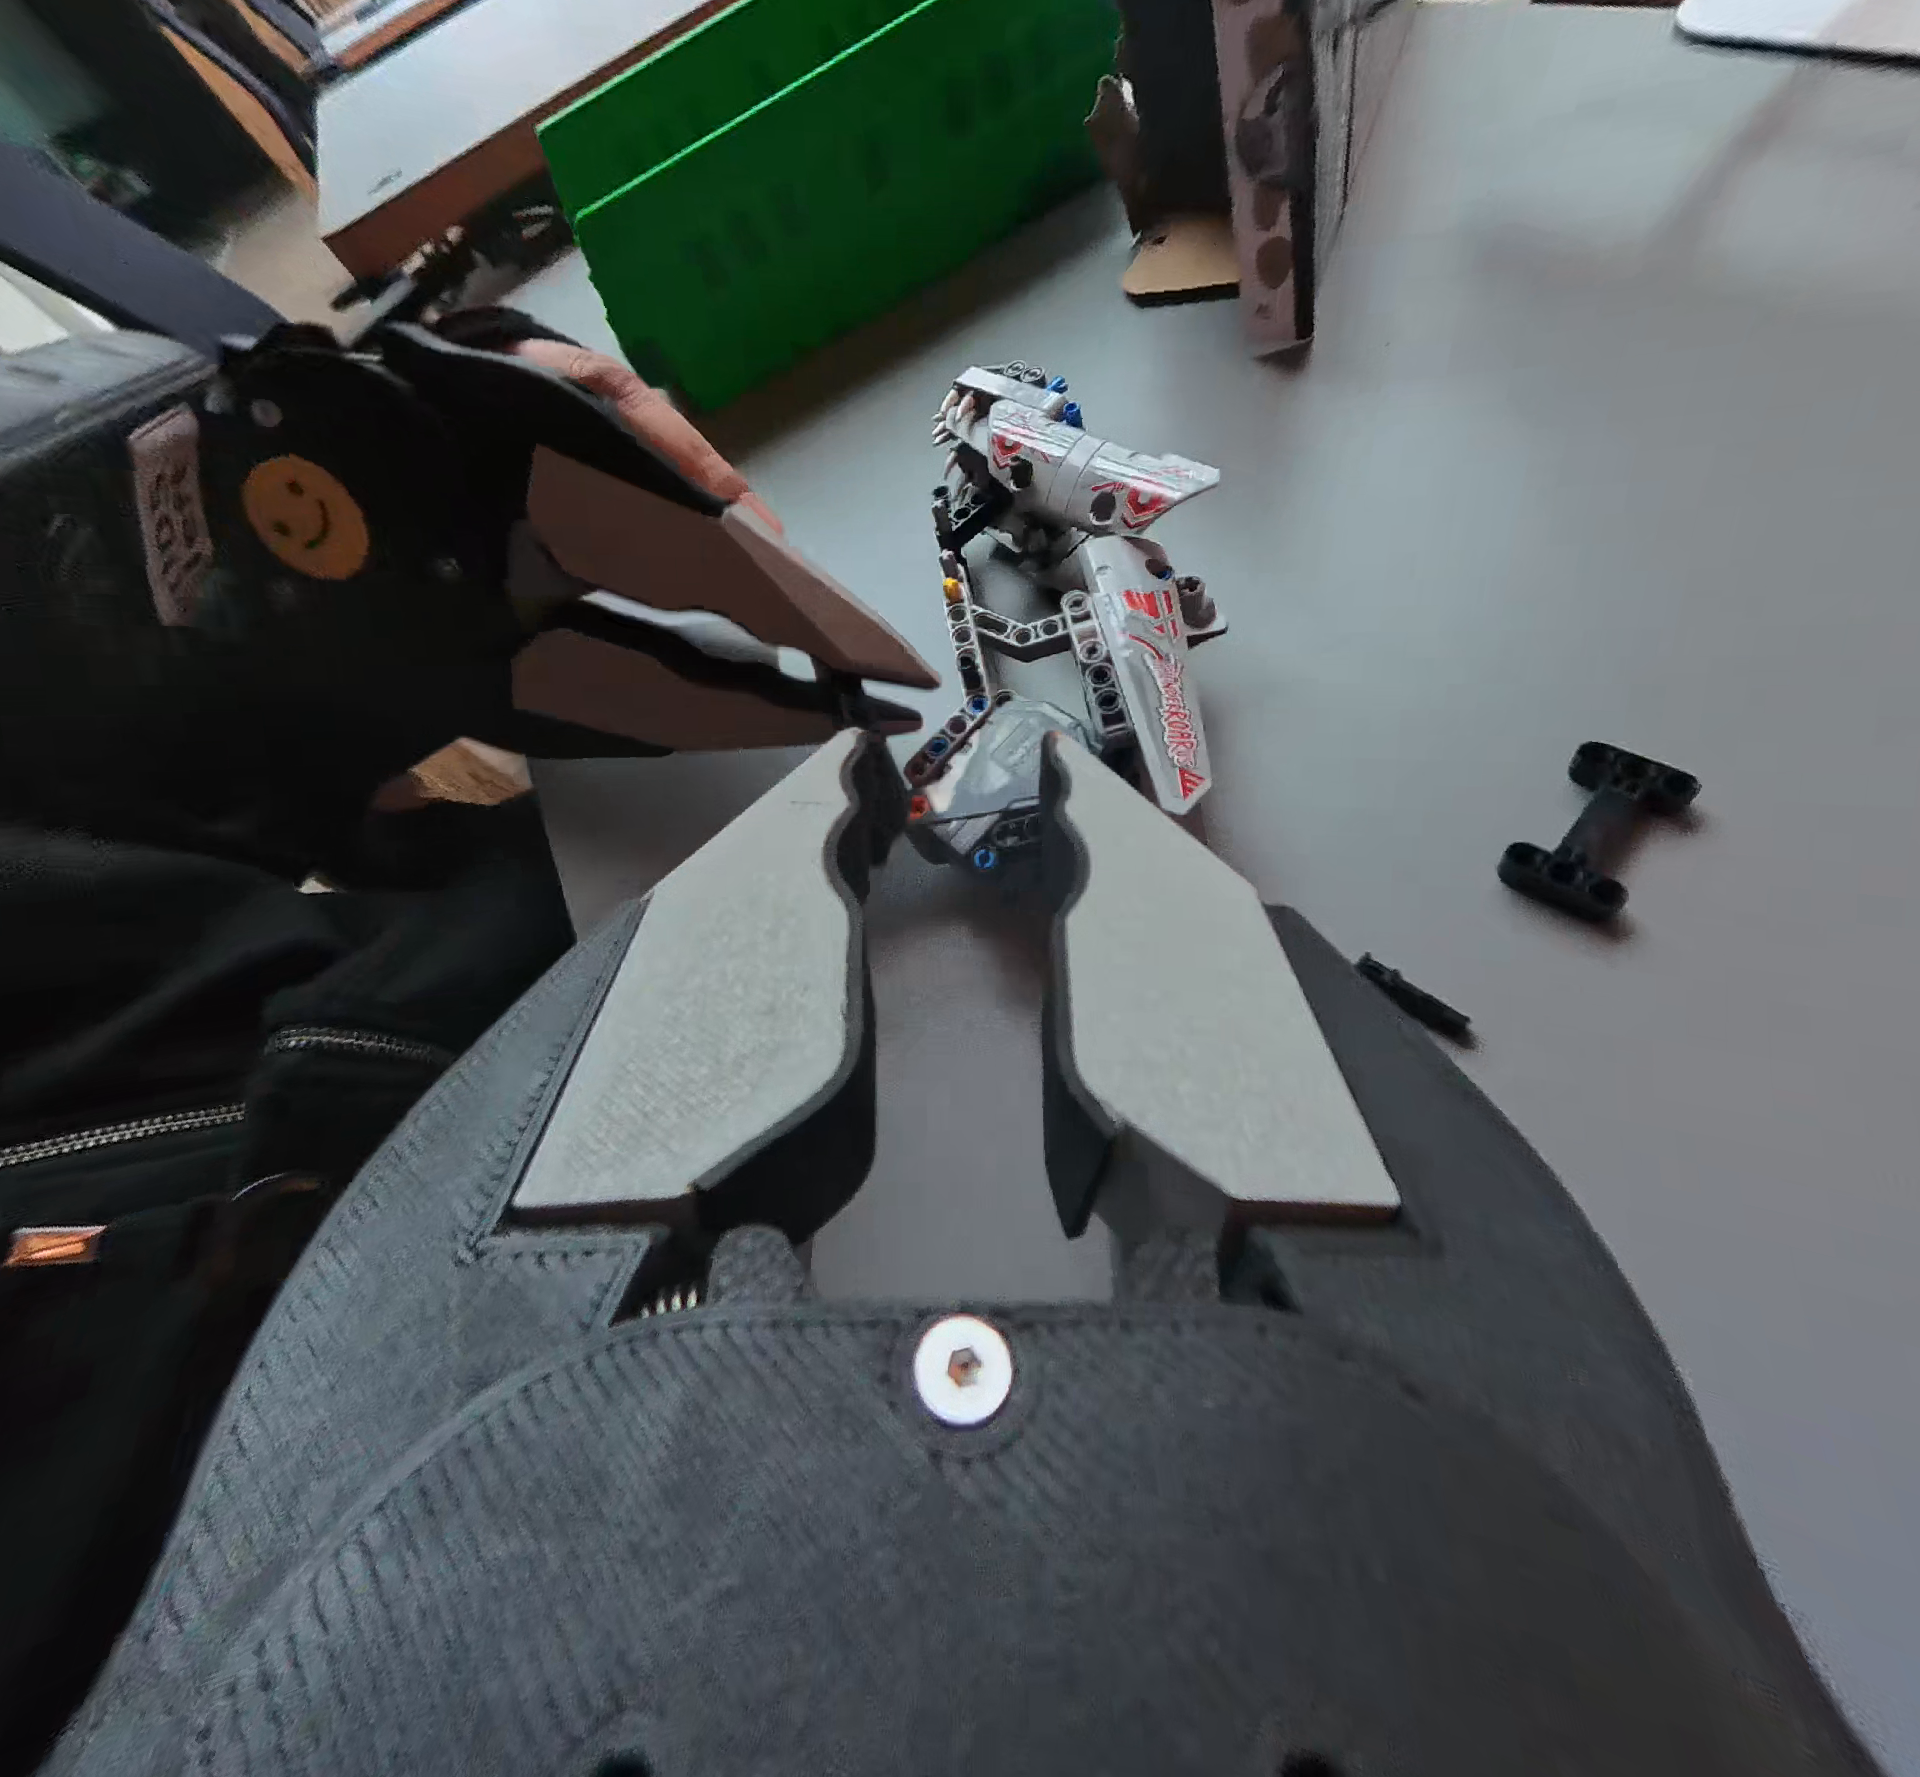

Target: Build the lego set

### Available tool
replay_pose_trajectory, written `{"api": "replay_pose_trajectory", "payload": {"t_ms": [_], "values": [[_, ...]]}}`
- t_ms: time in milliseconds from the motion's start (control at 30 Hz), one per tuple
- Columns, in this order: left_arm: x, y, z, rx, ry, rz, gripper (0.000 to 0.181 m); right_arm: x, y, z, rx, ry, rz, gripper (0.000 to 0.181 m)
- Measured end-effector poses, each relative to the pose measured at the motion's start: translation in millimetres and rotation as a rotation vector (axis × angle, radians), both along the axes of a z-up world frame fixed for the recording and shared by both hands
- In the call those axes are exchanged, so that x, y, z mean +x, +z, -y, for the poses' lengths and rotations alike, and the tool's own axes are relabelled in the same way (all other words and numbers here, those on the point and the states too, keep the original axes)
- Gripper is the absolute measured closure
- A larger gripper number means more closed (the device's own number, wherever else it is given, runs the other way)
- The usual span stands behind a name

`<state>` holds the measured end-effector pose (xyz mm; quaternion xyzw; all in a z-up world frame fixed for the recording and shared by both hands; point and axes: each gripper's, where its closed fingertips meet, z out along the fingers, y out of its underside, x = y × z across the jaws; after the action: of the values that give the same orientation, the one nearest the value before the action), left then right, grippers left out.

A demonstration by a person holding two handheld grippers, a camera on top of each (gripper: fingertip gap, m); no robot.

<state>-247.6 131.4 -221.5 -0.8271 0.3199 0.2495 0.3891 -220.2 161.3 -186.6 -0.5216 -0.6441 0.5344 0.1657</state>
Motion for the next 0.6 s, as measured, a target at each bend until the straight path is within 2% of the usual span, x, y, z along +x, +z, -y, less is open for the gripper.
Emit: {"api": "replay_pose_trajectory", "payload": {"t_ms": [167,267,433,600], "values": [[-4,8,-1,0.033,0.057,0.163,0.176,3,-14,-16,0.034,-0.06,0.025,0.144],[-9,7,-2,0.035,0.096,0.206,0.176,5,-20,-26,0.079,-0.083,0.017,0.141],[-3,5,-2,0.031,0.102,0.413,0.176,14,-22,-10,0.151,-0.004,-0.049,0.134],[-7,9,-2,0.059,0.119,0.485,0.176,16,-36,-12,0.268,-0.021,-0.011,0.129]]}}
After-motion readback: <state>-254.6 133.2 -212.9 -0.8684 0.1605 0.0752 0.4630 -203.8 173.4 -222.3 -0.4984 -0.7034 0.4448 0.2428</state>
